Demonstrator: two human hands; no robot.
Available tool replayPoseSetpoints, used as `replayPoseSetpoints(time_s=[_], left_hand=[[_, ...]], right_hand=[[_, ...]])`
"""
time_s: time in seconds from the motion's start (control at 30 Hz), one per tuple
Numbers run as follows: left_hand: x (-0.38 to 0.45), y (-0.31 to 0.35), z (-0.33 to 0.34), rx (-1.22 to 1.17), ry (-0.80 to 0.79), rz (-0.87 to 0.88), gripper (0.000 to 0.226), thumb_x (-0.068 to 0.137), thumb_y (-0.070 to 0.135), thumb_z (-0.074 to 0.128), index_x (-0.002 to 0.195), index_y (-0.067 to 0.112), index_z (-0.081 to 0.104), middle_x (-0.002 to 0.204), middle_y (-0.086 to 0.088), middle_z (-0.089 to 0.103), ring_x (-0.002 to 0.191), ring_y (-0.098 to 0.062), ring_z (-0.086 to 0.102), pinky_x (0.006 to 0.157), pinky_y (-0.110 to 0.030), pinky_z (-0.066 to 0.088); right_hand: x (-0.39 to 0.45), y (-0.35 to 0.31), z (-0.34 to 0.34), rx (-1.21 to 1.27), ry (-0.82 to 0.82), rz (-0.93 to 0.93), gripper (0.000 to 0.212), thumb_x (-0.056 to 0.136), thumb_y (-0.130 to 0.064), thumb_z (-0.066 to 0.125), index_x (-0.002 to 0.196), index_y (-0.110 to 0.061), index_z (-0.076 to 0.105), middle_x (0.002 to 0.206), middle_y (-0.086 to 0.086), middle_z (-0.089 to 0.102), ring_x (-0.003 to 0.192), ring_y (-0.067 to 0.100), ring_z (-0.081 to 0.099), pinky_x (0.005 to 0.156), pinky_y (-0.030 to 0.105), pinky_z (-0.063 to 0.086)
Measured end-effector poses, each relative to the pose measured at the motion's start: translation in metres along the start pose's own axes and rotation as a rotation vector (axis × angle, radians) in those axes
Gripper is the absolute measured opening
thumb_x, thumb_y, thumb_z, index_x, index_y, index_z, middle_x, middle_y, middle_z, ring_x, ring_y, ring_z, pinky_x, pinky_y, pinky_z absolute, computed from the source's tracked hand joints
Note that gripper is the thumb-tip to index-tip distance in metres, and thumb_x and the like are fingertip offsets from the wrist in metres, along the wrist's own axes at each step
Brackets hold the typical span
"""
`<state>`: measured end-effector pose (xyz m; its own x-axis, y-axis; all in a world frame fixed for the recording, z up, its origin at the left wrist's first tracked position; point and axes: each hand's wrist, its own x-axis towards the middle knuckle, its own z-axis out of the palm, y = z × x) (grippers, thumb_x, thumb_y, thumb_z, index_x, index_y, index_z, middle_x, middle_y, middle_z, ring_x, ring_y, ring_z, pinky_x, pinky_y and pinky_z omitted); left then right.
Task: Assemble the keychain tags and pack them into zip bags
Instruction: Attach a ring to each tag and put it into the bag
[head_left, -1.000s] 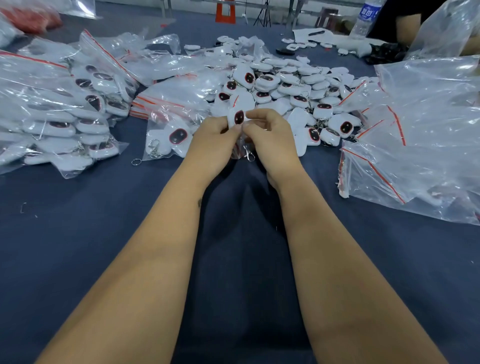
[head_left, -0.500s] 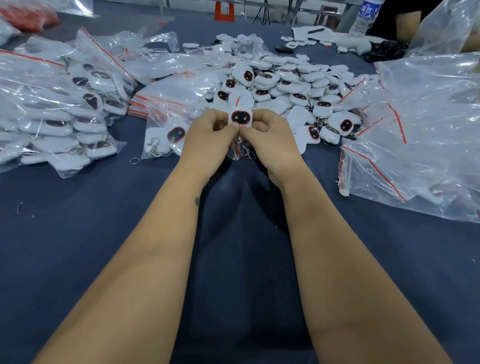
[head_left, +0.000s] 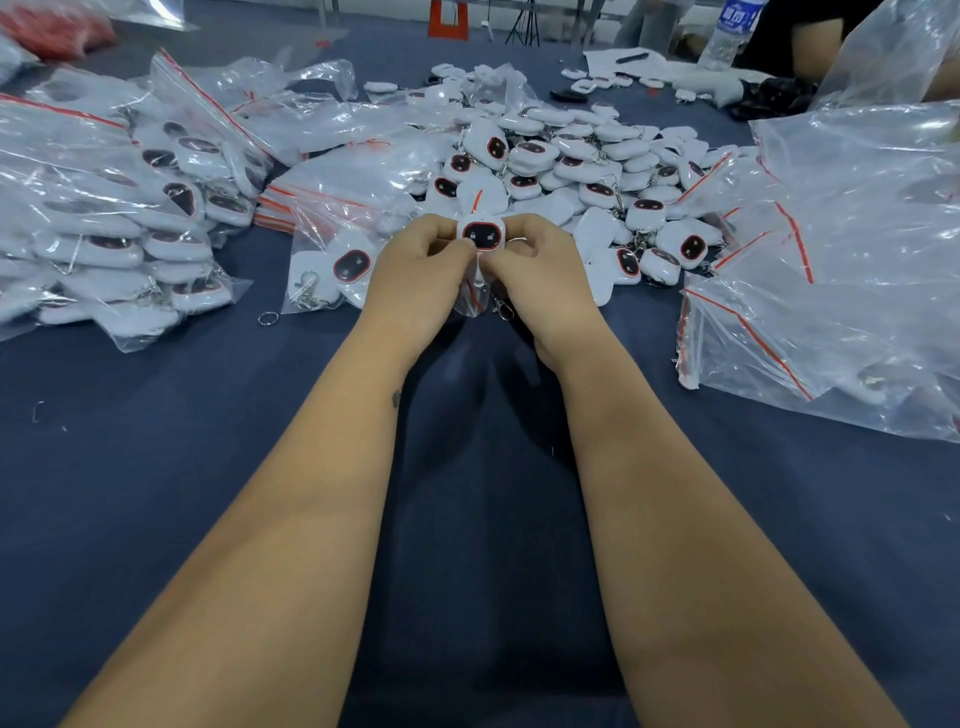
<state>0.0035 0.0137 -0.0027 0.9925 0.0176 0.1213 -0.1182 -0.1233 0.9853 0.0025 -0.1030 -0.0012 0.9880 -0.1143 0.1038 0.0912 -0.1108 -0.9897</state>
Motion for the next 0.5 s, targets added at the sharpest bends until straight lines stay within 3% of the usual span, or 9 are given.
replayPoseSetpoints(time_s=[0.1, 0.23, 0.33, 0.5], left_hand=[[-0.0011, 0.0015, 0.0003, 0.007, -0.009, -0.004, 0.014, 0.084, 0.022, 0.056, 0.091, 0.024, 0.067, 0.086, -0.001, 0.069, 0.082, -0.016, 0.064, 0.087, -0.045, 0.054], [-0.0010, 0.0040, 0.0005, 0.011, -0.007, -0.031, 0.018, 0.073, 0.028, 0.054, 0.085, 0.021, 0.065, 0.085, -0.008, 0.067, 0.079, -0.018, 0.059, 0.089, -0.048, 0.052], [-0.0011, 0.0041, 0.0006, 0.022, -0.007, -0.038, 0.017, 0.072, 0.028, 0.054, 0.083, 0.020, 0.065, 0.093, -0.015, 0.069, 0.081, -0.021, 0.061, 0.090, -0.051, 0.052], [-0.0003, 0.0034, 0.0012, 0.060, -0.016, -0.047, 0.021, 0.071, 0.034, 0.056, 0.080, 0.017, 0.063, 0.096, -0.019, 0.069, 0.090, -0.034, 0.065, 0.092, -0.054, 0.050]], right_hand=[[-0.0002, -0.0019, -0.0010, 0.013, 0.007, -0.005, 0.007, 0.088, -0.009, 0.060, 0.092, -0.014, 0.064, 0.069, 0.004, 0.056, 0.067, 0.017, 0.052, 0.062, 0.033, 0.043], [-0.0010, -0.0020, -0.0009, 0.011, 0.011, -0.039, 0.013, 0.090, -0.008, 0.057, 0.088, -0.018, 0.066, 0.059, -0.009, 0.057, 0.057, 0.007, 0.052, 0.058, 0.027, 0.044], [-0.0011, -0.0011, -0.0004, 0.029, 0.012, -0.027, 0.012, 0.089, -0.008, 0.057, 0.087, -0.016, 0.065, 0.067, 0.000, 0.059, 0.068, 0.017, 0.054, 0.066, 0.034, 0.045], [-0.0010, -0.0011, -0.0006, 0.037, 0.024, -0.001, 0.010, 0.087, -0.008, 0.058, 0.081, -0.013, 0.063, 0.075, 0.010, 0.059, 0.072, 0.023, 0.053, 0.067, 0.039, 0.044]])
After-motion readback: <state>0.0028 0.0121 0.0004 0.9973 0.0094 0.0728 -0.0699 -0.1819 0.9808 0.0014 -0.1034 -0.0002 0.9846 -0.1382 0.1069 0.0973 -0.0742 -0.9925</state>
